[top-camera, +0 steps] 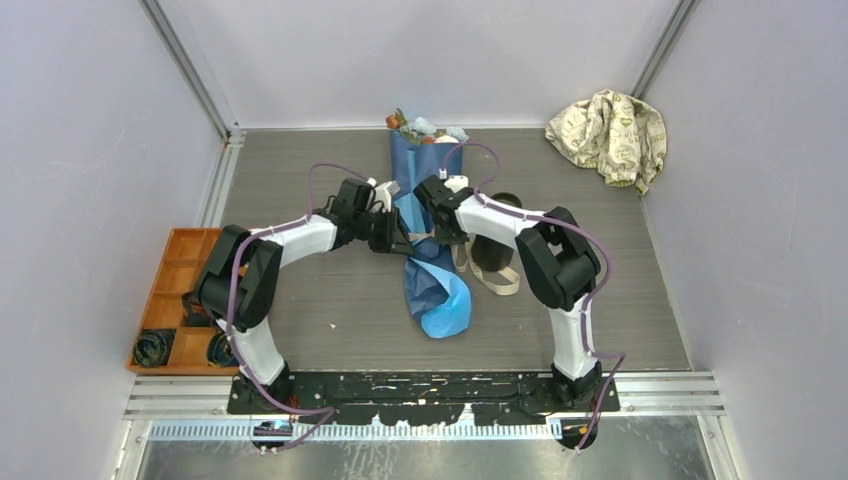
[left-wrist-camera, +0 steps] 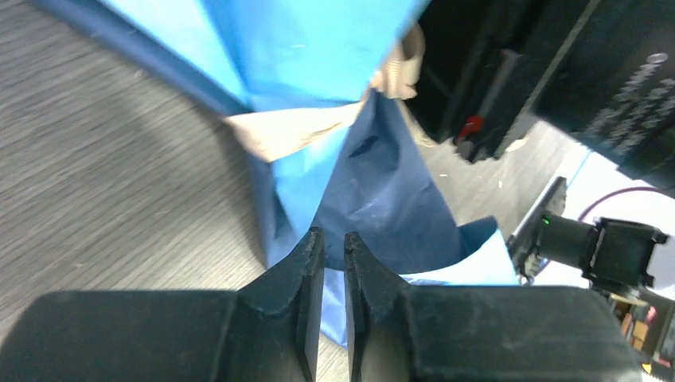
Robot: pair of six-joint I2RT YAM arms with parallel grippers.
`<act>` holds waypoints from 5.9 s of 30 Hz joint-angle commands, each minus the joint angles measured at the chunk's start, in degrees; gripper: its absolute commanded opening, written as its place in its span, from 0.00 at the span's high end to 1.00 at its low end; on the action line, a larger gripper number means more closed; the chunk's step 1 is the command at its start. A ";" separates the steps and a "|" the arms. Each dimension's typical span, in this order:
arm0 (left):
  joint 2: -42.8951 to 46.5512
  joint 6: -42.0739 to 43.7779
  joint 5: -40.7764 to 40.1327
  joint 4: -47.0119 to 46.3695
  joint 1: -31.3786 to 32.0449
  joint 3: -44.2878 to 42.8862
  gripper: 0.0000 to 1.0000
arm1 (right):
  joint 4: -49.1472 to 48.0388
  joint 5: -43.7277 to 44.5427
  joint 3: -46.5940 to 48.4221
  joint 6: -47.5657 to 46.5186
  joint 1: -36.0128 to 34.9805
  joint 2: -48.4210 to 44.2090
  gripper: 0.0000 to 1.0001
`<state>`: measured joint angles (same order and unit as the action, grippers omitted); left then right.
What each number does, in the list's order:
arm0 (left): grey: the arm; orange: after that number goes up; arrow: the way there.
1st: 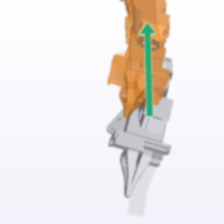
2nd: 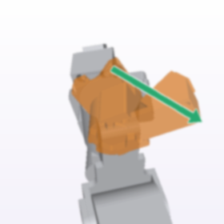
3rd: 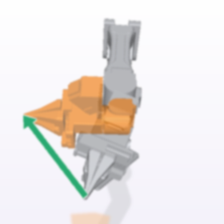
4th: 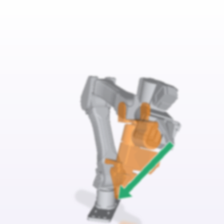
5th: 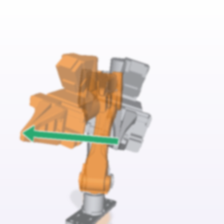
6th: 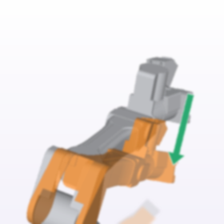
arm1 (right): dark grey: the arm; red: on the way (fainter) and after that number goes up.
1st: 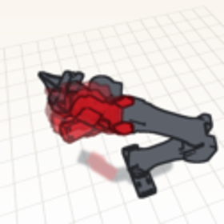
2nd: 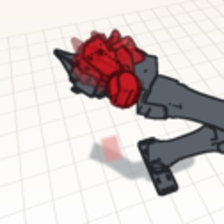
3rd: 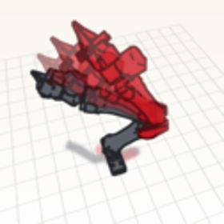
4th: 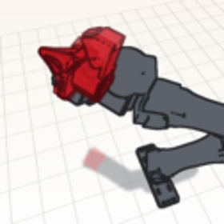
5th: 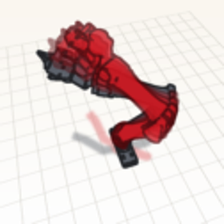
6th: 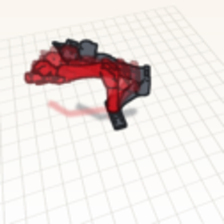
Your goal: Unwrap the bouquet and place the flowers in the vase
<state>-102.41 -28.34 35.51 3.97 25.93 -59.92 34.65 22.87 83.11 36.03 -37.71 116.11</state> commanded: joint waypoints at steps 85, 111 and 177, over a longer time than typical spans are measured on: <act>-12.02 17.12 16.88 9.34 1.40 -21.11 0.94 | -4.87 -1.96 -3.59 2.46 -0.81 -7.03 0.61; -6.22 13.13 12.71 7.75 -0.03 -23.49 0.95 | -5.97 -7.00 -5.58 2.33 0.68 -20.20 0.61; -1.85 -6.57 5.95 -3.36 -7.81 -21.06 0.96 | -9.17 -14.39 -6.06 0.92 -2.97 -16.15 0.54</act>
<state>-106.61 -34.24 39.77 3.86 18.37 -79.29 28.16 9.06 74.59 37.82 -40.80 96.79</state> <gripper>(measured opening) 0.040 0.456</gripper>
